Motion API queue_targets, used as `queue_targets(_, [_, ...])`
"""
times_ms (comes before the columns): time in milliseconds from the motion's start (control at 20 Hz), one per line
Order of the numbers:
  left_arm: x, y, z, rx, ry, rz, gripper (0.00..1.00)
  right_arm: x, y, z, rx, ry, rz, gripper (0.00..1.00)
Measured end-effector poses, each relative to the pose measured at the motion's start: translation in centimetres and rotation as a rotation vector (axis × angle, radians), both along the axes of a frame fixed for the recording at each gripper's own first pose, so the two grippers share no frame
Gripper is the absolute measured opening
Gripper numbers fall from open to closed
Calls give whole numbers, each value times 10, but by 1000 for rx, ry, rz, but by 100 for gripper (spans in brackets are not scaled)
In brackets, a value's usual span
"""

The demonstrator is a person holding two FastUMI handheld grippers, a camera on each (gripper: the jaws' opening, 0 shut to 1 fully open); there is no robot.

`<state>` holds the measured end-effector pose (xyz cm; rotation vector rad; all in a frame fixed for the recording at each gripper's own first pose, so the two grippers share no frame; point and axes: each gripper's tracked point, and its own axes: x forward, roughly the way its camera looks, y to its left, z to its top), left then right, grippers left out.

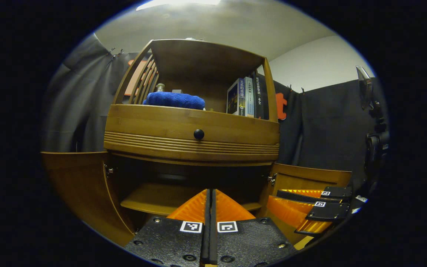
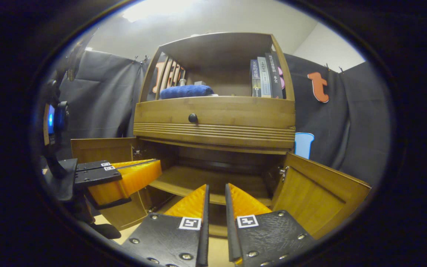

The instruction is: Open the right door of the double-door shoe cabinet with the right hand, and open the left door with the left hand.

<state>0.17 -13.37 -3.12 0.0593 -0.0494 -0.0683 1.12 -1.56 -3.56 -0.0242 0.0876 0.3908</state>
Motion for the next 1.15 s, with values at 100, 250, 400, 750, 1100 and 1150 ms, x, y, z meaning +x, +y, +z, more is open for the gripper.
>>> queue_targets(100, [2,3,1,11,-8,11,1,1,-3,1,-8,-11,-12,21])
queue_targets(250, [5,3,3,17,-17,5,4,4,-6,4,-9,-22,-26,21])
queue_targets(400, [7,7,4,19,-27,13,37,7,-8,5,17,-20,-28,23])
queue_targets(750, [10,27,7,9,-52,85,96,12,-16,3,67,-6,-38,99])
queue_targets(1100, [11,30,6,9,-51,93,96,13,-26,7,75,-17,-69,98])
queue_targets(1150, [11,30,6,9,-50,91,96,12,-28,8,78,-18,-73,98])
